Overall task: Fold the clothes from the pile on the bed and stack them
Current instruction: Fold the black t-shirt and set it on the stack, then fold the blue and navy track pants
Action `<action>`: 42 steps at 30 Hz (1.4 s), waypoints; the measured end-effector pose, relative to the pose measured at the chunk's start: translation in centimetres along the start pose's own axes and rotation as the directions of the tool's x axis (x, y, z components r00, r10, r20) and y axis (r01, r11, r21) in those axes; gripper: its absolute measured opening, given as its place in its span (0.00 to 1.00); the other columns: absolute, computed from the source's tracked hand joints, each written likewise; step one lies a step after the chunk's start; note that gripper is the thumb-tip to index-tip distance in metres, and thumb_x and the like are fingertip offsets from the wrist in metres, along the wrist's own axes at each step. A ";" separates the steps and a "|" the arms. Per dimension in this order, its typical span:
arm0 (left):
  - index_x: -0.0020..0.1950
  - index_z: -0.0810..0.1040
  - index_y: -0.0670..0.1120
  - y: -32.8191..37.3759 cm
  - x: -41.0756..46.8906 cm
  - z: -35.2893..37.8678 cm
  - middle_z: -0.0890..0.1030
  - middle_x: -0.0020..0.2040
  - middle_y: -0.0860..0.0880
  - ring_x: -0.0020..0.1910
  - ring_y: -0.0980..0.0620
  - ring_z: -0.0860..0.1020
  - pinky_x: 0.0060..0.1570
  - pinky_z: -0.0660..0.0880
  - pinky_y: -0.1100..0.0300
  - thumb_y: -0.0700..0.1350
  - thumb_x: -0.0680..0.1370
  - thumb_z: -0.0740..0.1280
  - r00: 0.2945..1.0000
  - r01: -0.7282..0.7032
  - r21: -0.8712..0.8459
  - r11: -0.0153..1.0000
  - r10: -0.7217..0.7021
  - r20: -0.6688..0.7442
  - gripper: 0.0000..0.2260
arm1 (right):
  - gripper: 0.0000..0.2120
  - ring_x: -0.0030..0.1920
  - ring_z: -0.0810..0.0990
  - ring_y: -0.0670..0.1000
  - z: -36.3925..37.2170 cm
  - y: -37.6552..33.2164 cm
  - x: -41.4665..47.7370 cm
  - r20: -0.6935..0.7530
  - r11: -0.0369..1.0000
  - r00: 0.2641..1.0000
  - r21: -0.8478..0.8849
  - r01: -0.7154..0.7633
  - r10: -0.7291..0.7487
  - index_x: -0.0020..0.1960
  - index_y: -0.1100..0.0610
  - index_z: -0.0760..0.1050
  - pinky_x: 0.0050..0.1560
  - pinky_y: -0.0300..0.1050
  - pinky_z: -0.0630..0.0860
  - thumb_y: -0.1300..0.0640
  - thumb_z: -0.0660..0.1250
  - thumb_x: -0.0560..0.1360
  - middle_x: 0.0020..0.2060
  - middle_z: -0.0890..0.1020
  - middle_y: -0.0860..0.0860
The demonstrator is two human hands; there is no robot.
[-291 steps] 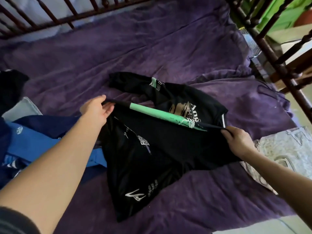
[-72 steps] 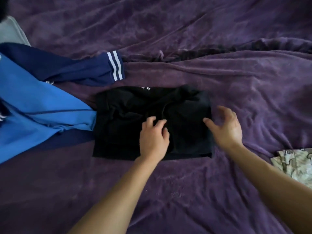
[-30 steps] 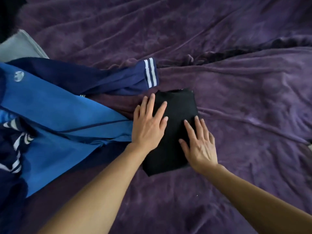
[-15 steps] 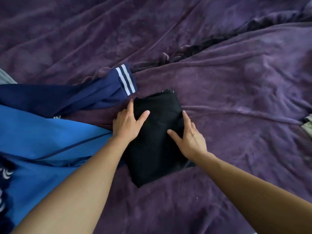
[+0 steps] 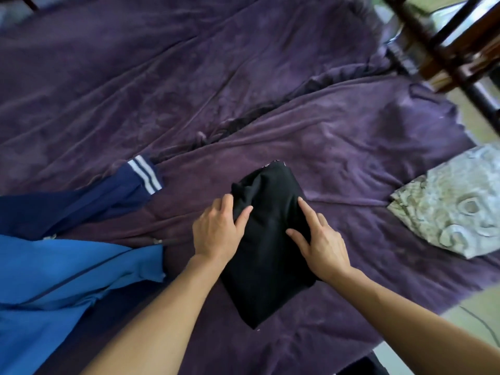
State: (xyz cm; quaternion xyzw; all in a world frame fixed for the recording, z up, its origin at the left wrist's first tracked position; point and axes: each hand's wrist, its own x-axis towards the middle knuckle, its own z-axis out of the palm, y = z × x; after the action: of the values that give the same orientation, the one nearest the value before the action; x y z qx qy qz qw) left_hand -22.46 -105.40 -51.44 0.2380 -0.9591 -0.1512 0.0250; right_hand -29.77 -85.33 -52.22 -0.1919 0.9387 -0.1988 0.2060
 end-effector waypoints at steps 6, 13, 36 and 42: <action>0.46 0.71 0.41 12.3 5.9 1.8 0.77 0.35 0.44 0.30 0.40 0.77 0.28 0.64 0.58 0.58 0.76 0.65 0.994 -0.042 -0.072 0.996 0.034 -0.105 0.19 | 0.32 0.51 0.79 0.63 -8.4 9.6 5.1 -0.134 0.998 0.989 0.000 0.068 -0.068 0.77 0.42 0.52 0.47 0.57 0.77 0.39 0.61 0.76 0.56 0.75 0.52; 0.54 0.73 0.40 28.1 15.4 3.5 0.81 0.46 0.42 0.44 0.37 0.79 0.38 0.63 0.55 0.59 0.78 0.62 0.988 0.005 -0.159 0.987 -0.030 -0.154 0.21 | 0.32 0.52 0.78 0.63 -20.9 20.6 13.9 -0.207 0.994 0.973 -0.041 0.097 -0.103 0.76 0.40 0.50 0.50 0.57 0.76 0.38 0.60 0.77 0.56 0.75 0.52; 0.78 0.45 0.55 38.8 18.1 18.3 0.42 0.79 0.45 0.77 0.41 0.48 0.68 0.61 0.47 0.53 0.82 0.53 0.964 -0.061 0.022 0.998 0.053 0.262 0.26 | 0.31 0.78 0.47 0.55 -20.4 36.2 23.9 0.032 0.892 0.989 -0.428 0.144 -0.144 0.79 0.47 0.43 0.72 0.60 0.57 0.38 0.46 0.80 0.78 0.50 0.55; 0.76 0.58 0.52 37.4 14.9 13.1 0.56 0.77 0.45 0.71 0.43 0.61 0.65 0.65 0.48 0.49 0.81 0.57 0.904 -0.008 0.035 0.999 -0.008 0.427 0.23 | 0.31 0.78 0.47 0.57 -22.6 32.9 21.0 0.097 0.853 0.994 -0.515 0.085 -0.040 0.79 0.52 0.44 0.73 0.59 0.54 0.42 0.50 0.81 0.78 0.49 0.56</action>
State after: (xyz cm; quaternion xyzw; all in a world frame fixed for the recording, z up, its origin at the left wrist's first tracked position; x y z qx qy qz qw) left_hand -53.97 -77.21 -53.00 0.1993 -0.9439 -0.1823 -0.1898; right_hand -67.11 -60.08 -54.76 -0.2788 0.9414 0.0628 0.1789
